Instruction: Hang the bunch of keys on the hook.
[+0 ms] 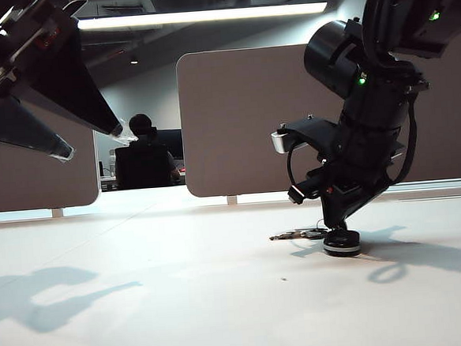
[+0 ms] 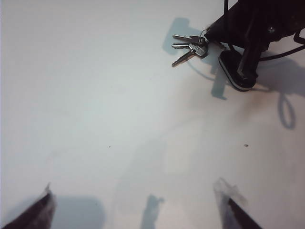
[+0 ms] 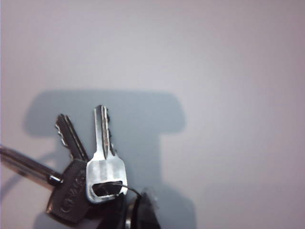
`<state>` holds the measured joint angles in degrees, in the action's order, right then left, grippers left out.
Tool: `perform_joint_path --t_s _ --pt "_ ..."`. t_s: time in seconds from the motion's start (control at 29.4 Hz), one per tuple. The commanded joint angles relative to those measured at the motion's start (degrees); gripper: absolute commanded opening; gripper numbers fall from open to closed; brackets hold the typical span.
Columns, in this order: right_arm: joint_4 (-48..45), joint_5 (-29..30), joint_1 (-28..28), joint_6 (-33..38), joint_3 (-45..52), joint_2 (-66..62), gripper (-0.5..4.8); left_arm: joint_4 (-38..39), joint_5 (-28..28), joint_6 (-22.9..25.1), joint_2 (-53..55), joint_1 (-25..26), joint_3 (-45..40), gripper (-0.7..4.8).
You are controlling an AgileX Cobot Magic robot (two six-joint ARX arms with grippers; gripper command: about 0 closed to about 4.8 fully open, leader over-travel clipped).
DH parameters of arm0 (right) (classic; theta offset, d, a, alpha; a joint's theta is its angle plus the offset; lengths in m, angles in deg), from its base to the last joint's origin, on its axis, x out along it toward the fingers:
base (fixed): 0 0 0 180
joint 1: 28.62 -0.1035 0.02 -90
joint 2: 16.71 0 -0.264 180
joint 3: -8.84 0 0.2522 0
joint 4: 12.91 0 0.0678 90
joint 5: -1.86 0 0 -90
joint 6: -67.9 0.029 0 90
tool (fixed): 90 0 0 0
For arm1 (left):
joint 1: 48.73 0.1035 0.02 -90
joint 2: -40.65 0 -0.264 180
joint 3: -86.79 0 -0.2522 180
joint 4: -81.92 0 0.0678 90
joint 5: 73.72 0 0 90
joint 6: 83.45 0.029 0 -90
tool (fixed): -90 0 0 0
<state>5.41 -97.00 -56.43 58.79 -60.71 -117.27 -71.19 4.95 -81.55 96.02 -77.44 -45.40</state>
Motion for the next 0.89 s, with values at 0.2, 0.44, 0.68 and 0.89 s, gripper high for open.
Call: perform_joint_path --t_s 0.2,0.44,0.68,0.89 --pt "4.50 7.78 0.31 0.09 -5.99 7.80 -0.01 -0.15 -0.07 0.24 -0.15 -0.04 0.17 4.79" --pt "6.43 10.27 1.73 0.09 -12.11 15.61 -0.01 -0.24 -0.28 0.22 -0.15 -0.07 0.17 4.79" --pt "6.32 13.59 11.56 0.09 -19.32 17.59 -0.01 -8.28 -1.97 -2.75 -0.15 -0.07 0.20 4.79" --pt "5.05 17.27 21.44 0.07 -26.99 14.16 -0.01 -16.90 -2.80 -5.53 0.44 -0.07 3.52 4.79"
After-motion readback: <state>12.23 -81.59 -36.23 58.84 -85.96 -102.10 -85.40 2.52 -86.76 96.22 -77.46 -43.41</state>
